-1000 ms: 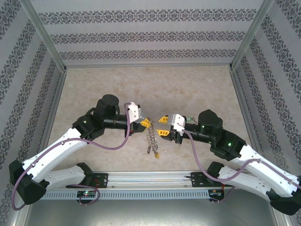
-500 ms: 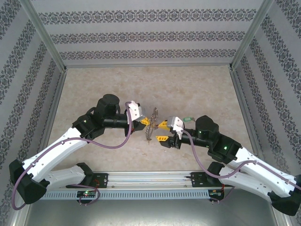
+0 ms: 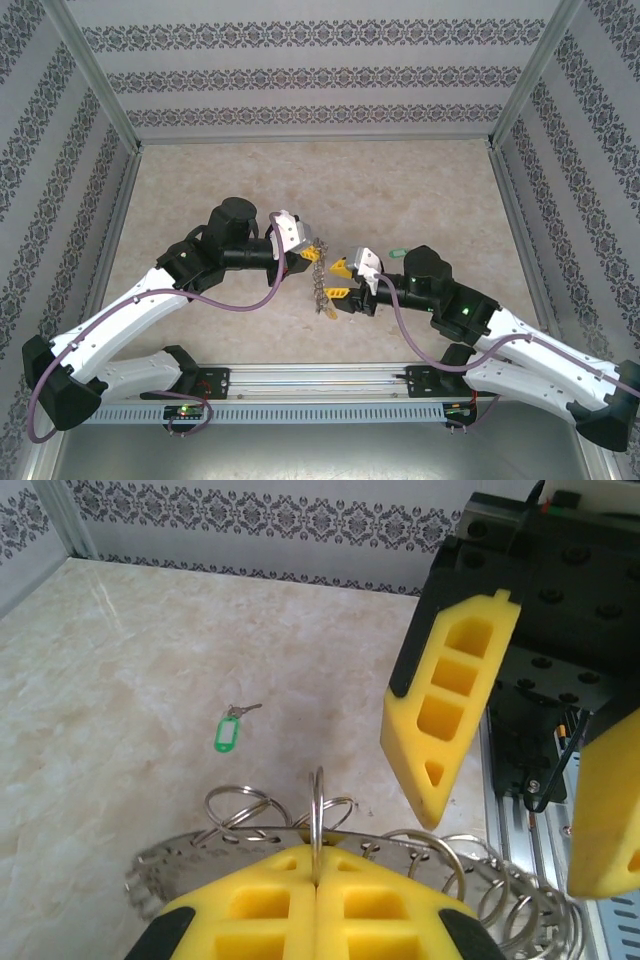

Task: Put the keys on the keyring

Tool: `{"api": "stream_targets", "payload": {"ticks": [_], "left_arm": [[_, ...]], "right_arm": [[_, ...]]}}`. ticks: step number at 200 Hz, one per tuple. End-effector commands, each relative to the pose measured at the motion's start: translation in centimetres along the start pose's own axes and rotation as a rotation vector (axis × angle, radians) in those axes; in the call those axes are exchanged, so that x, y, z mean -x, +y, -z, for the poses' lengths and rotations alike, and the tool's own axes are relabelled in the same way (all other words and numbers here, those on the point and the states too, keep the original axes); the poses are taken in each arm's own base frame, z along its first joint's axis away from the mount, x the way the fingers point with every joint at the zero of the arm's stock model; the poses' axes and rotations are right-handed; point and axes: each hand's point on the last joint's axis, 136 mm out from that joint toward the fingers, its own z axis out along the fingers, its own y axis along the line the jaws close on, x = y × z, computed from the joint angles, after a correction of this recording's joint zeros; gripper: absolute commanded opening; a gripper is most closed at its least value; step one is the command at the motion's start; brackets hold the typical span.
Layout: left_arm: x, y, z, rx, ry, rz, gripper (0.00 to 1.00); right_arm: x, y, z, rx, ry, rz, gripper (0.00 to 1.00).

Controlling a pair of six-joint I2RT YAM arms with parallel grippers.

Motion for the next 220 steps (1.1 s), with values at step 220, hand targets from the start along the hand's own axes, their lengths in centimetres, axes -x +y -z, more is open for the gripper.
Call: {"api": "stream_targets", "payload": {"ticks": [220], "left_arm": [[-7.1, 2.8, 0.9, 0.207, 0.339, 0.217, 0.00]], "right_arm": [[-3.5, -2.5, 1.4, -0.199, -0.009, -0.080, 0.55]]}}
